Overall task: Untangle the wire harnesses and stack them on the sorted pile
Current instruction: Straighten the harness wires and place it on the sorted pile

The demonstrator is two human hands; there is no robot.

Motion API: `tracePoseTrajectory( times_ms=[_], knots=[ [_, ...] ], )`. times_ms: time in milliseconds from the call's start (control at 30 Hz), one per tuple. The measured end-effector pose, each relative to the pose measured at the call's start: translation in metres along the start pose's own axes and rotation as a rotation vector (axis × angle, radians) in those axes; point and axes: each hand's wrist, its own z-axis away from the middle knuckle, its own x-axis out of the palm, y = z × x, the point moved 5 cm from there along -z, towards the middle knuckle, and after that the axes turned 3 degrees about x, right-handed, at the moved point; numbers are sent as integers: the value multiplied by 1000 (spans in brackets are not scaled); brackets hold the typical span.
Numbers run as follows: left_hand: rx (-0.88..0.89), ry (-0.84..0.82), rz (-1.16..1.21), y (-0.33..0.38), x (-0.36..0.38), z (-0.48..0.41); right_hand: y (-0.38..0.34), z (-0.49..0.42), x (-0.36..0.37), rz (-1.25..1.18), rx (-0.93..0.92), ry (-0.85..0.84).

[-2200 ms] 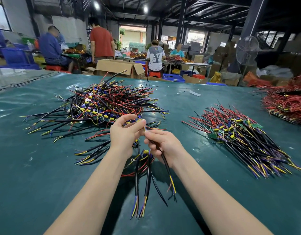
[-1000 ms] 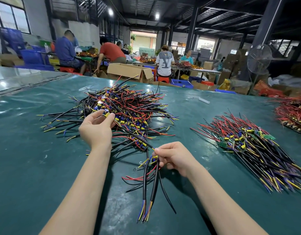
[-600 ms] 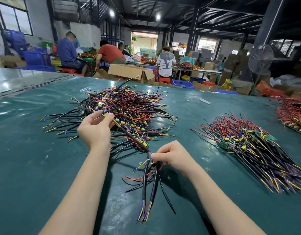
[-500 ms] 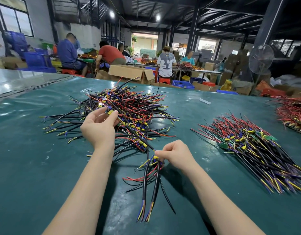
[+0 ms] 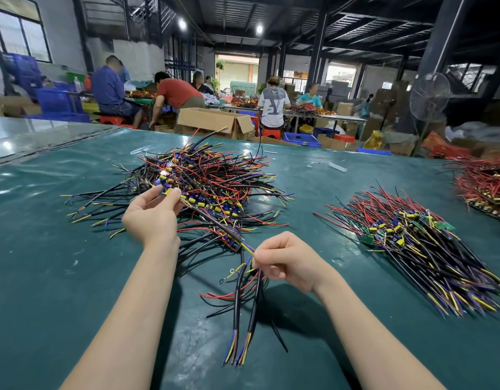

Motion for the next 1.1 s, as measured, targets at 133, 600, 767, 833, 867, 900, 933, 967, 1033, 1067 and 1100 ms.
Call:
tracePoseTrajectory(
  times_ms=[133, 600, 767, 833, 867, 900, 933, 967, 1033, 1067, 1100],
  knots=[
    [4, -8, -19, 0, 0, 2, 6, 4, -9, 62, 45, 53],
    [-126, -207, -86, -6, 7, 9, 18, 12, 6, 42, 222, -346],
    [-72, -258, -131, -3, 18, 18, 19, 7, -27, -61, 192, -4],
    [-26, -242, -157, -2, 16, 17, 16, 2, -14, 3, 146, -27],
    [2, -234, -167, 0, 15, 16, 16, 0, -6, 33, 136, -51],
    [27, -228, -175, 0, 15, 15, 16, 0, -1, 61, 138, -65],
    [46, -226, -181, 0, 15, 15, 17, 0, 2, 91, 150, -69],
    [58, -227, -187, -1, 16, 16, 18, 0, 1, 123, 162, -65],
    [73, -230, -191, -4, 17, 19, 20, 3, -4, 175, 195, -51],
    [79, -228, -188, -5, 16, 20, 22, 4, -7, 192, 218, -49],
    [84, -222, -178, -6, 15, 21, 23, 5, -10, 212, 238, -47]
  ],
)
